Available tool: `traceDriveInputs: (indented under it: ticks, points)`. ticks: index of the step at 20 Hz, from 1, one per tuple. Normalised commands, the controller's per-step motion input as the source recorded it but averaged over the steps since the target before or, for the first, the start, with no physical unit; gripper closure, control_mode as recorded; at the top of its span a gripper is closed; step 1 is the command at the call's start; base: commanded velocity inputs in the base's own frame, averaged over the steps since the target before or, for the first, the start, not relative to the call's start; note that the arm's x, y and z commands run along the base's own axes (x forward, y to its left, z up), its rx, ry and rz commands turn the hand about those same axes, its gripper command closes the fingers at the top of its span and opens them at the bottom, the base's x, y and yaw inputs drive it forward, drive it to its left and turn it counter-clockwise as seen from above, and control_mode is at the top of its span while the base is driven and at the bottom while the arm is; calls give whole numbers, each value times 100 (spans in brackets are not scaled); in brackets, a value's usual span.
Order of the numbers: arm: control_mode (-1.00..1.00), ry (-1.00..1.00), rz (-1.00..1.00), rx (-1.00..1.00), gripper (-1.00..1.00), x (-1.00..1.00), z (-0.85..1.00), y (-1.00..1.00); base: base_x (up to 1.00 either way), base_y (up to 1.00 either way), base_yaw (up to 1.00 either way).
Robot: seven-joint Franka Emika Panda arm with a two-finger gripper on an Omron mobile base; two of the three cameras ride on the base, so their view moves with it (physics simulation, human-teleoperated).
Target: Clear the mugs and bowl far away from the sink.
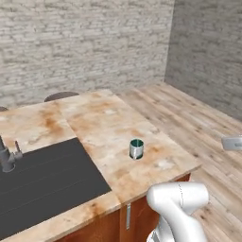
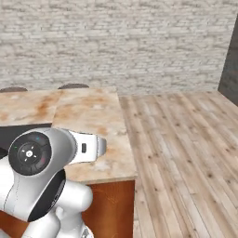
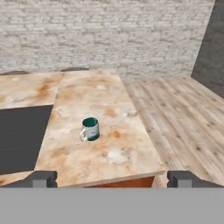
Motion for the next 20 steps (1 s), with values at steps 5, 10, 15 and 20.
traceDriveInputs:
  ticks: [5,10,15,20]
  points:
    - [100,0,0,0,-100,0,0,0,-3,98,-29]
    - [100,0,0,0,-100,0,0,0,-47,97,11]
    - [100,0,0,0,-100,0,0,0,62,75,6]
    - [100,0,0,0,-100,0,0,0,100,-15,-4]
